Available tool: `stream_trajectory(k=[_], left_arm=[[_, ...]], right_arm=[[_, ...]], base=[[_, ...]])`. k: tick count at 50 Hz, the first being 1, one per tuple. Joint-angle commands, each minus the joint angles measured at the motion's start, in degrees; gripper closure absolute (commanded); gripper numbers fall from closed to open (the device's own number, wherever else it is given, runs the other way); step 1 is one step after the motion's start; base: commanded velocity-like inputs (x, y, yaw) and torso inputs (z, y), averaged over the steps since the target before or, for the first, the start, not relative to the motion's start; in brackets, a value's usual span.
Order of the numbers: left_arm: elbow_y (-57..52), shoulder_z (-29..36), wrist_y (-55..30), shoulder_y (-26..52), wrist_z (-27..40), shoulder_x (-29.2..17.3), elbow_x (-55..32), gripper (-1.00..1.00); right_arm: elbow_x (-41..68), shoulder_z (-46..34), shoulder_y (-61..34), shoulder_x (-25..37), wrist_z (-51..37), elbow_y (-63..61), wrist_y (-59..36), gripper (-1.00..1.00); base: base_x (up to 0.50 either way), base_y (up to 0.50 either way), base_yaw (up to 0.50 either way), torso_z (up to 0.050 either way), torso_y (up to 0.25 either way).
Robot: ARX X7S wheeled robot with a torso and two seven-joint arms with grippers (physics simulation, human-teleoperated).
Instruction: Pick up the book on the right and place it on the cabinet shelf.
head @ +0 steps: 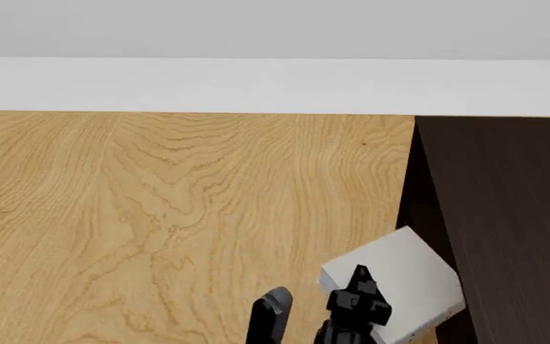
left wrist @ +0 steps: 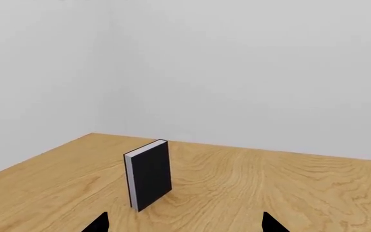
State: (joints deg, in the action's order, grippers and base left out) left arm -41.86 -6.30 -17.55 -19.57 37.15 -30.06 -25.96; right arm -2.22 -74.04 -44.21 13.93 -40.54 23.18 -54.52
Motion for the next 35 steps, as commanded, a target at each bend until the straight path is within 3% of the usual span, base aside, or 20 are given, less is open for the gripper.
stream_trajectory(k=[1,35], left_arm=[[-0.83,-0.1,-1.01,0.38,0.49,-0.34,-0.63,-1.0],[-0.04,0.16,0.13,-0.26,0.34,-0.14,-0.26,-1.0]], right_arm=[[-4.0,2.13,-0.26,-0.75,-1.74,2.32,-3.11,1.0],[-3.04,6.39,-0.27,-3.71,-4.61,13.67,-7.25,1.0]], base=[[0.0,0.0,0.0,0.0,0.0],[0.0,0.0,0.0,0.0,0.001]])
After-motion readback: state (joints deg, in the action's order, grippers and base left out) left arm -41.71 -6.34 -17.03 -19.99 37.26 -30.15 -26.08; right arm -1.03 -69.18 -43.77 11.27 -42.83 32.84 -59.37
